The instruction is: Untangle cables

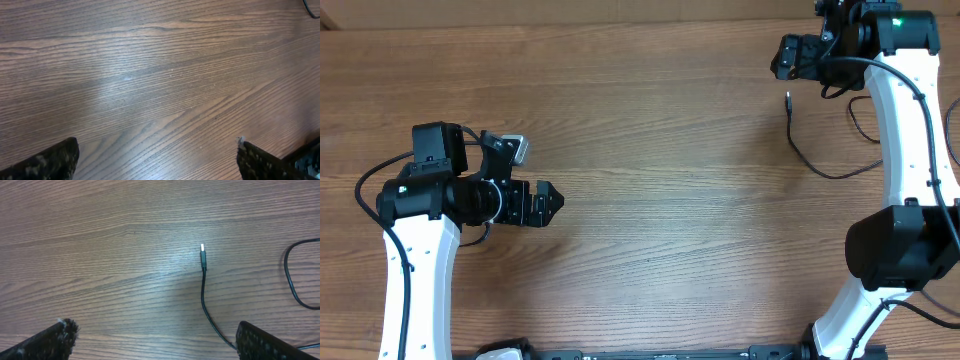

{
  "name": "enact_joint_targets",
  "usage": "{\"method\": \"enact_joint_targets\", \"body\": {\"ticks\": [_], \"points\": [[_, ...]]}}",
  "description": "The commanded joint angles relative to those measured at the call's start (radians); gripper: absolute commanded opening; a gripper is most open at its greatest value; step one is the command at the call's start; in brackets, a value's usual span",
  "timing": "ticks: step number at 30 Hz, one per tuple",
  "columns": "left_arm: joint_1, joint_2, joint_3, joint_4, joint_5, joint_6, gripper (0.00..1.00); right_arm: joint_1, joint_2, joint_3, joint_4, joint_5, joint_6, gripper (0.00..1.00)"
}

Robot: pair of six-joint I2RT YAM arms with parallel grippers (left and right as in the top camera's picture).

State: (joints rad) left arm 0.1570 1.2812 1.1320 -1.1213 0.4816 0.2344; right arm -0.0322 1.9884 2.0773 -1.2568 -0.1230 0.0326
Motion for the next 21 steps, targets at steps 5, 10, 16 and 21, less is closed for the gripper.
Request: {"method": "enact_joint_targets", "body": {"ticks": [5,10,16,21], "points": [[0.000,-0.088,-0.004,-0.003,-0.021,-0.014,1.00,-0.002,-0.029,0.003,0.003,0.009,-0.005,1.00],[0.000,-0.173,-0.010,-0.003,-0.100,-0.002,1.00,-0.002,-0.029,0.003,0.003,0.009,-0.004,1.00],[0.000,-0.295,-0.076,0.061,-0.108,0.058,1.00,-0.002,-0.029,0.003,0.003,0.009,-0.004,1.00],[0.000,-0.448,-0.216,0.201,-0.094,0.058,1.00,-0.002,-0.029,0.003,0.003,0.009,-0.004,1.00]]}}
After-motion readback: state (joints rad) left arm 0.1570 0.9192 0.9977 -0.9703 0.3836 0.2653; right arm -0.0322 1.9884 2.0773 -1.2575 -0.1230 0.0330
